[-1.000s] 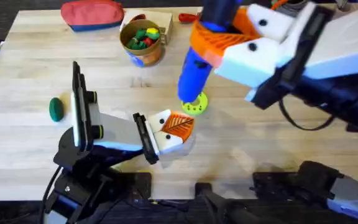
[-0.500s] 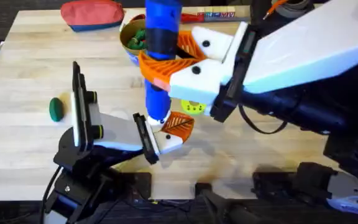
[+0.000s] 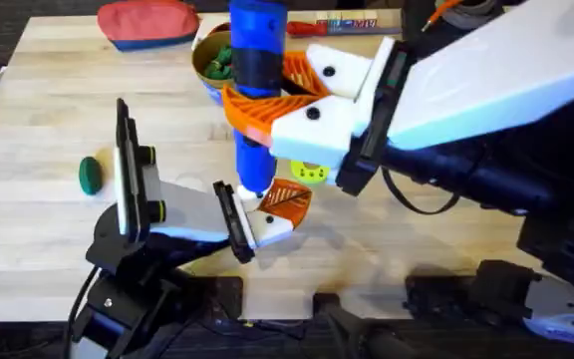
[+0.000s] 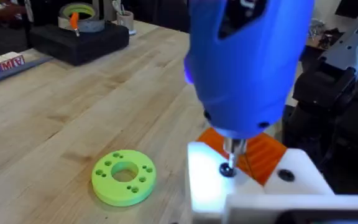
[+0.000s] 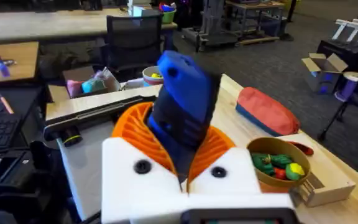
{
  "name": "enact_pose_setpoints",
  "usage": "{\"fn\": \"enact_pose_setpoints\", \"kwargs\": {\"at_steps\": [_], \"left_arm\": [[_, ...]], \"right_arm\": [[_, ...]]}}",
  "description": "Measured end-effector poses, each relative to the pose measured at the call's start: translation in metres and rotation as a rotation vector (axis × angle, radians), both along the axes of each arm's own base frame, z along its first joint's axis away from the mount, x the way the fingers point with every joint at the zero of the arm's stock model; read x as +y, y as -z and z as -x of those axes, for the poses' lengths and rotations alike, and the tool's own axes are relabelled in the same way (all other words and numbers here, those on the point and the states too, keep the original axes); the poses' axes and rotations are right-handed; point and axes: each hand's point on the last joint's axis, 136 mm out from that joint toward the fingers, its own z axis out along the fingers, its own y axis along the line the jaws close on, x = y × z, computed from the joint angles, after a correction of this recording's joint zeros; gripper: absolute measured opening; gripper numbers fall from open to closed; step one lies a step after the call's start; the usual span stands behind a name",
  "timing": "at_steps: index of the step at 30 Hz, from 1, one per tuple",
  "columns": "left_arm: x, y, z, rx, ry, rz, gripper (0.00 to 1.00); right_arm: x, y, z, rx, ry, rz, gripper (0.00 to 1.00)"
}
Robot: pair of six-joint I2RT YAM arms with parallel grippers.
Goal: Pick up the gripper from the table and insert it into the empty holder that is missing its gripper. Then pick up a screw, insert it into the mounting hole, and use the screwdriver to tighten it. Finally, clean up the table by picking up the vegetable and placing it into the bucket.
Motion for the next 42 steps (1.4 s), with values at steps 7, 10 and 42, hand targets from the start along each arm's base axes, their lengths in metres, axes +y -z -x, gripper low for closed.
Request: {"fn": "enact_pose_setpoints", "kwargs": {"at_steps": [7,10,42], "left_arm": [[0.0,0.0,0.0,0.0,0.0,0.0,0.008],[0.0,0.0,0.0,0.0,0.0,0.0,0.008],[0.0,0.0,0.0,0.001,0.0,0.0,0.007]], "right_arm": [[0.0,0.0,0.0,-0.001,0.0,0.0,0.006],[0.0,0.0,0.0,-0.003,0.0,0.002,0.006],[0.0,0.009,-0.002,-0.001,0.006,0.038,0.006]]}}
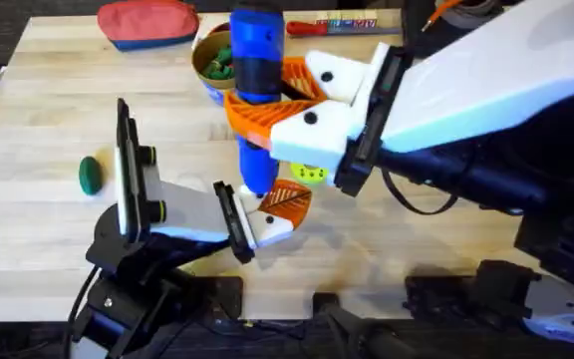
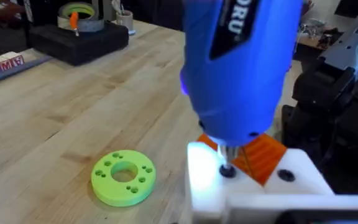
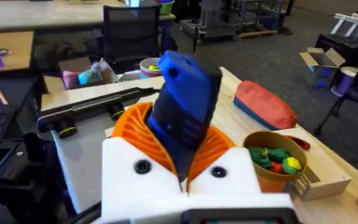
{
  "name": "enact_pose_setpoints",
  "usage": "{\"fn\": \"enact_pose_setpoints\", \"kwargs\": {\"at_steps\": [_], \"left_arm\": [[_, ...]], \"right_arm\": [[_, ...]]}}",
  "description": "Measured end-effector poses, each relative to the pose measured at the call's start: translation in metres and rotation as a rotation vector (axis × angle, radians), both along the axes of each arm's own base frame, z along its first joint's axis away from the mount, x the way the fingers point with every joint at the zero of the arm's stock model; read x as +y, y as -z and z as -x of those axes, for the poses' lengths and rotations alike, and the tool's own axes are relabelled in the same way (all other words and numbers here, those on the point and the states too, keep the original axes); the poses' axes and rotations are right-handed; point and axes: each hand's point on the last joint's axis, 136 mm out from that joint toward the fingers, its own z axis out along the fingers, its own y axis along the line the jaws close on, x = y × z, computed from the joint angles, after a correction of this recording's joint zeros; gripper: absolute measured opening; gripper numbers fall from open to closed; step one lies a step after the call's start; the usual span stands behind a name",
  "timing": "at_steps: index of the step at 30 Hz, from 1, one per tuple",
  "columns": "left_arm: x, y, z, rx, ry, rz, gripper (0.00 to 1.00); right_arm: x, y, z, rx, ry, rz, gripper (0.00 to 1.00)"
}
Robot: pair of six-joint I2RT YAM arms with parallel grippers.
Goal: Pick up the gripper from the table and insert it into the empty holder that is missing its gripper. Then pick up a screw, insert it into the mounting hole, and use the screwdriver to tighten it. Finally, clean up the table by picking up the vegetable and placing it into the bucket.
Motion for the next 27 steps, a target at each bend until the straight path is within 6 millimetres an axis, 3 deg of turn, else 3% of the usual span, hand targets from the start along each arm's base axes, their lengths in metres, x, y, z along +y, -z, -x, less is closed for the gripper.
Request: {"fn": "enact_pose_setpoints", "kwargs": {"at_steps": [3,9,12,14,17,21,24,27], "left_arm": [[0.0,0.0,0.0,-0.001,-0.001,0.0,0.007],[0.0,0.0,0.0,-0.001,-0.001,0.0,0.007],[0.0,0.0,0.0,-0.001,-0.001,0.0,0.007],[0.0,0.0,0.0,-0.001,-0.001,0.0,0.007],[0.0,0.0,0.0,-0.001,-0.001,0.0,0.007],[0.0,0.0,0.0,-0.001,-0.001,0.0,0.007],[0.0,0.0,0.0,-0.001,-0.001,0.0,0.007],[0.0,0.0,0.0,-0.001,-0.001,0.0,0.007]], "right_arm": [[0.001,-0.007,0.0,-0.018,-0.003,-0.033,0.006],[-0.011,-0.066,0.003,-0.156,0.011,-0.237,0.006],[-0.021,-0.066,-0.01,-0.196,0.068,-0.207,0.005],[-0.029,-0.05,-0.03,-0.223,0.147,-0.114,0.005],[-0.05,-0.01,-0.075,-0.276,0.317,0.121,0.005],[-0.106,0.059,-0.137,-0.309,0.539,0.546,0.005],[-0.15,0.108,-0.164,-0.29,0.612,0.858,0.005],[-0.181,0.15,-0.178,-0.268,0.594,1.11,0.005]]}}
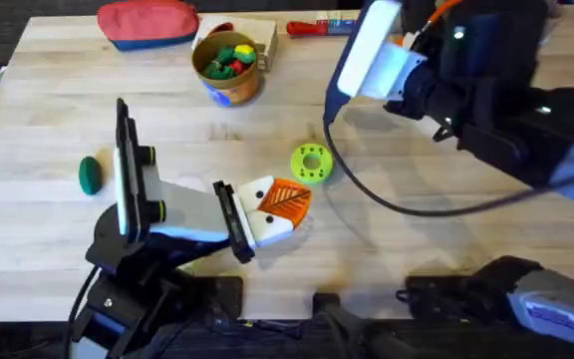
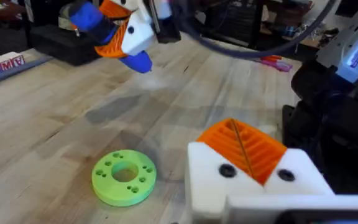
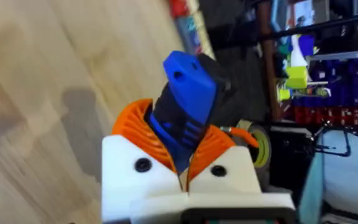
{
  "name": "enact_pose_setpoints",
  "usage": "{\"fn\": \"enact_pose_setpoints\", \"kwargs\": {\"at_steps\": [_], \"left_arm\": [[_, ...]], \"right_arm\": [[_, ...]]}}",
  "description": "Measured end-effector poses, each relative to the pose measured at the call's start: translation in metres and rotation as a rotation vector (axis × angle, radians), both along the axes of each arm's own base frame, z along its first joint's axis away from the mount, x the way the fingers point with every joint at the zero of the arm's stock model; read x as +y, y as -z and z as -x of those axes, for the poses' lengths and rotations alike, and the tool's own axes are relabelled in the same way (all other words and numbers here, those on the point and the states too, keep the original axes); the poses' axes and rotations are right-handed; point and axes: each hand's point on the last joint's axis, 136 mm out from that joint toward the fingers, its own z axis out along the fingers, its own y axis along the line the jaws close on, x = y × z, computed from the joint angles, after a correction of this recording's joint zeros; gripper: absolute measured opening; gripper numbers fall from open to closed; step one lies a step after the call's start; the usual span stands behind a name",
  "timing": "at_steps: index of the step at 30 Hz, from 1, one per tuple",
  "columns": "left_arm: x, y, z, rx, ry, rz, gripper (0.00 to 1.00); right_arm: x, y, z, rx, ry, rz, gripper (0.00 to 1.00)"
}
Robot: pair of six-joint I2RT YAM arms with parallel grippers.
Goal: Pick up the gripper from the table and insert it into the empty holder that is missing its gripper. Then pick up a screw, insert it into the mounting hole, and use the screwdriver to tighten it. Finally, clean up the table by picking up the vegetable and placing it into the bucket.
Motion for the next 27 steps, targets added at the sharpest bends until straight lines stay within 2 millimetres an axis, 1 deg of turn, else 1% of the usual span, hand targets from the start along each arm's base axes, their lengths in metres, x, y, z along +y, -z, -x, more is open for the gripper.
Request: {"fn": "enact_pose_setpoints", "kwargs": {"at_steps": [3,6,10,13,16,17,18,19,21,22,23,24,25,26,27], "left_arm": [[0.0,0.0,0.0,0.0,0.0,0.0,0.007],[0.0,0.0,0.0,0.0,0.0,0.0,0.007],[0.0,0.0,0.0,0.0,0.0,0.0,0.007],[0.0,0.0,0.0,0.0,0.0,0.0,0.007],[0.0,0.0,0.0,0.0,0.0,0.0,0.007],[0.0,0.0,0.0,0.0,0.0,0.0,0.007],[0.0,0.0,0.0,0.0,0.0,0.0,0.023],[0.0,0.0,0.0,-0.001,0.0,0.0,0.103],[0.0,0.0,0.0,0.0,0.0,0.0,0.326],[0.0,0.0,0.0,-0.002,0.0,-0.001,0.475],[0.0,0.0,0.0,-0.001,0.0,0.0,0.644],[0.0,0.0,0.0,0.0,0.0,0.0,0.792],[0.0,0.0,0.0,0.003,0.0,0.001,0.914],[0.0,0.0,0.0,0.001,0.0,0.001,0.95],[0.0,0.0,0.0,0.0,0.0,0.0,0.959]], "right_arm": [[-0.013,0.031,-0.009,0.064,-0.003,0.144,0.005],[-0.015,0.06,-0.011,0.131,-0.041,0.248,0.005],[-0.016,0.099,-0.008,0.233,-0.088,0.345,0.005],[-0.017,0.116,-0.003,0.285,-0.112,0.393,0.005],[-0.016,0.122,0.004,0.314,-0.132,0.419,0.019],[-0.016,0.124,0.006,0.324,-0.135,0.422,0.113],[-0.016,0.126,0.009,0.339,-0.139,0.427,0.257],[-0.017,0.129,0.013,0.356,-0.142,0.434,0.394],[-0.019,0.132,0.017,0.379,-0.139,0.437,0.684],[-0.02,0.132,0.017,0.382,-0.128,0.429,0.844],[-0.019,0.13,0.015,0.376,-0.115,0.417,0.948],[-0.019,0.127,0.014,0.373,-0.098,0.398,0.978],[-0.02,0.126,0.015,0.378,-0.081,0.38,0.988],[-0.021,0.126,0.016,0.387,-0.061,0.361,0.989],[-0.022,0.126,0.018,0.393,-0.04,0.34,0.991]]}}
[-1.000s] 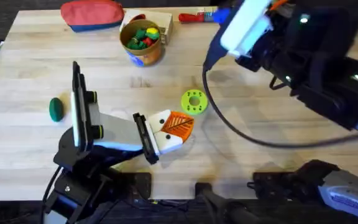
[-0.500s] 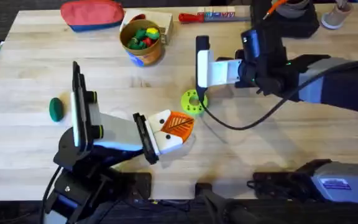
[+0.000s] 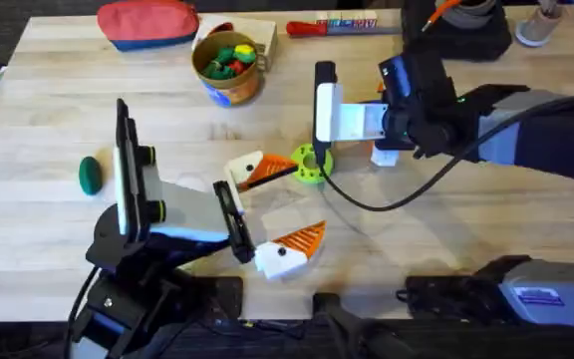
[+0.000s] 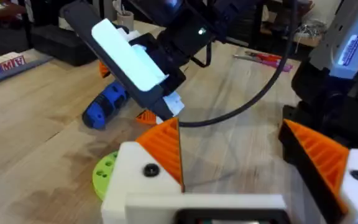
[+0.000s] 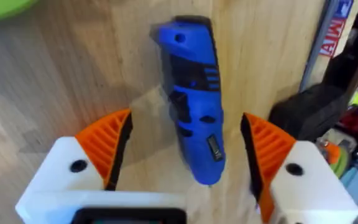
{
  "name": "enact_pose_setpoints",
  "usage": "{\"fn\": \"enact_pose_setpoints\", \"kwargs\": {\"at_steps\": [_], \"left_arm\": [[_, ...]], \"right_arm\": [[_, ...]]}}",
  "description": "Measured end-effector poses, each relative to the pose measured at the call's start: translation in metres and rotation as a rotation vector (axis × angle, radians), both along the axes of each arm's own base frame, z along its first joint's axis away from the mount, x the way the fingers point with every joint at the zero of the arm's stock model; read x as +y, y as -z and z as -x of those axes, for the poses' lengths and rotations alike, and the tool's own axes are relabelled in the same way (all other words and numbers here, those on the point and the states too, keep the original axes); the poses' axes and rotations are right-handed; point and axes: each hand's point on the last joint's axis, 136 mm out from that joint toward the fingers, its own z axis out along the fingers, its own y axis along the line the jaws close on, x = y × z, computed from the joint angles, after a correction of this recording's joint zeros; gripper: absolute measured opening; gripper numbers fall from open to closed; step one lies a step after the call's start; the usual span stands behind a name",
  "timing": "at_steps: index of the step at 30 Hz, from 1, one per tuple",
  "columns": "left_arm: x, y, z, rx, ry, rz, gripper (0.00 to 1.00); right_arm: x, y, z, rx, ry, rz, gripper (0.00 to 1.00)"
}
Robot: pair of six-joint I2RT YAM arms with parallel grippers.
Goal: Pick up the gripper from the table and insert it into the empty holder that is missing its gripper. Then pick up a screw, insert it into the mounting hole, and use the screwdriver to tighten it. Finally, clean up the table by picking up the vegetable and placing it into the bucket.
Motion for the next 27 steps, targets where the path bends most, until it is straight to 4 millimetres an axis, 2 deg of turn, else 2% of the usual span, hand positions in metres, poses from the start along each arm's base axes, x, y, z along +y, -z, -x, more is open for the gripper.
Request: {"fn": "enact_pose_setpoints", "kwargs": {"at_steps": [4,8,13,17,21,24,27], "left_arm": [[0.001,-0.002,-0.004,-0.023,-0.021,-0.001,0.962],[0.007,-0.015,-0.017,-0.081,-0.103,0.022,0.965],[0.032,-0.027,-0.043,-0.023,-0.333,-0.003,0.967],[0.067,-0.046,-0.057,0.111,-0.568,-0.073,0.968],[0.098,-0.044,-0.065,0.316,-0.76,-0.23,0.968],[0.11,-0.032,-0.072,0.467,-0.833,-0.395,0.968],[0.11,-0.026,-0.091,0.575,-0.861,-0.503,0.969]], "right_arm": [[0.0,-0.01,0.0,-0.027,0.095,-0.089,0.991],[0.002,-0.034,-0.003,-0.093,0.182,-0.2,0.992],[0.01,-0.065,-0.012,-0.165,0.268,-0.347,0.992],[0.024,-0.072,-0.011,-0.171,0.271,-0.404,0.99],[0.038,-0.072,-0.006,-0.161,0.249,-0.423,0.991],[0.043,-0.072,-0.003,-0.156,0.237,-0.429,0.991],[0.044,-0.072,-0.003,-0.154,0.236,-0.432,0.991]]}}
